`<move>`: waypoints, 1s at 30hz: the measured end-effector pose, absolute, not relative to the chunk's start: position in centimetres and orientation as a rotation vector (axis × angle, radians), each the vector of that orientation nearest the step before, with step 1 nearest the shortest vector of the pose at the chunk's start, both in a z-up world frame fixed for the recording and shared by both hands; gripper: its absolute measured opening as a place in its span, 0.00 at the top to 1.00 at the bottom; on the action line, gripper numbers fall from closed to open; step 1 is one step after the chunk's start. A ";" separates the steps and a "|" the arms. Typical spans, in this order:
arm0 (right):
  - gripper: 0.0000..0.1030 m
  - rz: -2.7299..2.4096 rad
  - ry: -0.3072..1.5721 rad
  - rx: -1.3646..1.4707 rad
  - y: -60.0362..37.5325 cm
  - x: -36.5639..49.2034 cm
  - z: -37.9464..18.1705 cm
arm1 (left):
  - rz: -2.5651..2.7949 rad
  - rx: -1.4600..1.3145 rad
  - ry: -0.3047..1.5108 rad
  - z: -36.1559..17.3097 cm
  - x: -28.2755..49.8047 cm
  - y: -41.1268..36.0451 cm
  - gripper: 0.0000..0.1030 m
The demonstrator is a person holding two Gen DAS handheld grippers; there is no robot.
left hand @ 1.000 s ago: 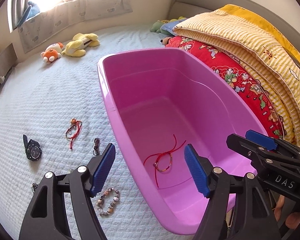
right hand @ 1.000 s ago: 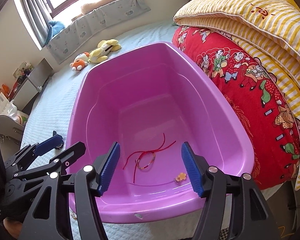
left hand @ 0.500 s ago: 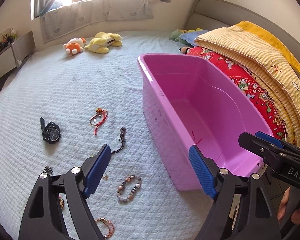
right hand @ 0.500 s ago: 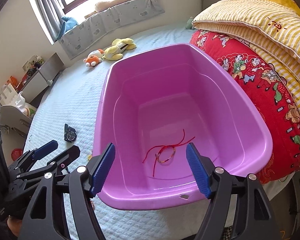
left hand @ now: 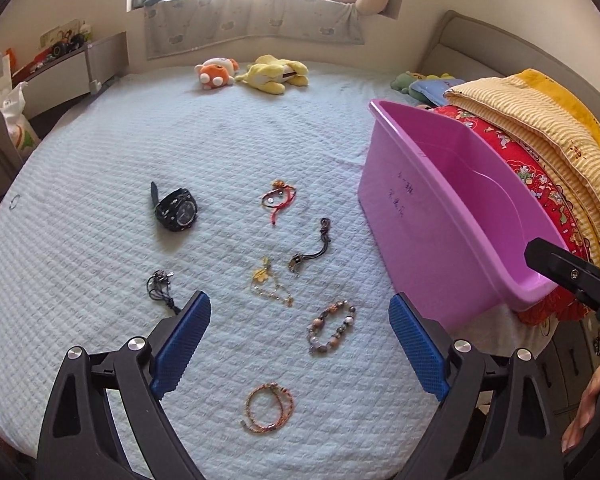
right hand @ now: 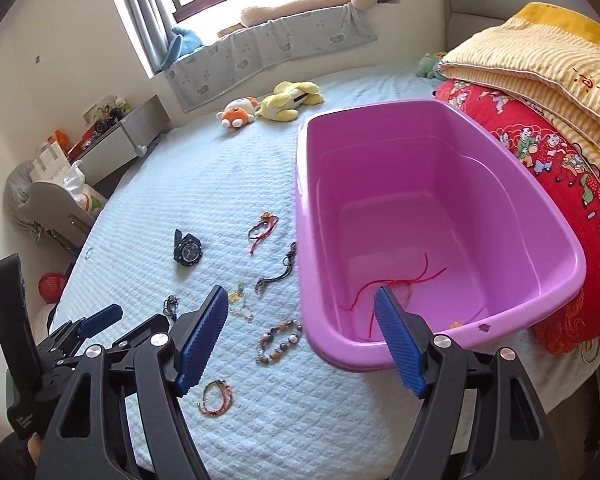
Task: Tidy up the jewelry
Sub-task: 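Withdraw both open tools from the tub back over the jewelry, then grasp a beaded braided bracelet with the left tool while the right tool grasps the orange braided bracelet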
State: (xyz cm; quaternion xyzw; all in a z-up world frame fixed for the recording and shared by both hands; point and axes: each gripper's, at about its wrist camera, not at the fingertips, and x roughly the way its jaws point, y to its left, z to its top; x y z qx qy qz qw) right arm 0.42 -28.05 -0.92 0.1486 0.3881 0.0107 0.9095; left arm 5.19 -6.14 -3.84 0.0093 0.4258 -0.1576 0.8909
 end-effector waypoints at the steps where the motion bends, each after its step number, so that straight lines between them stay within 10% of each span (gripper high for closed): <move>1: 0.30 0.033 0.796 0.296 -27.4 0.2 -0.9 | -0.312 0.025 0.879 -3.9 4.9 -5.4 0.13; 30: 0.30 0.179 0.929 0.277 -15.0 -3.4 -13.7 | -0.089 0.036 0.926 -12.9 0.4 9.1 0.13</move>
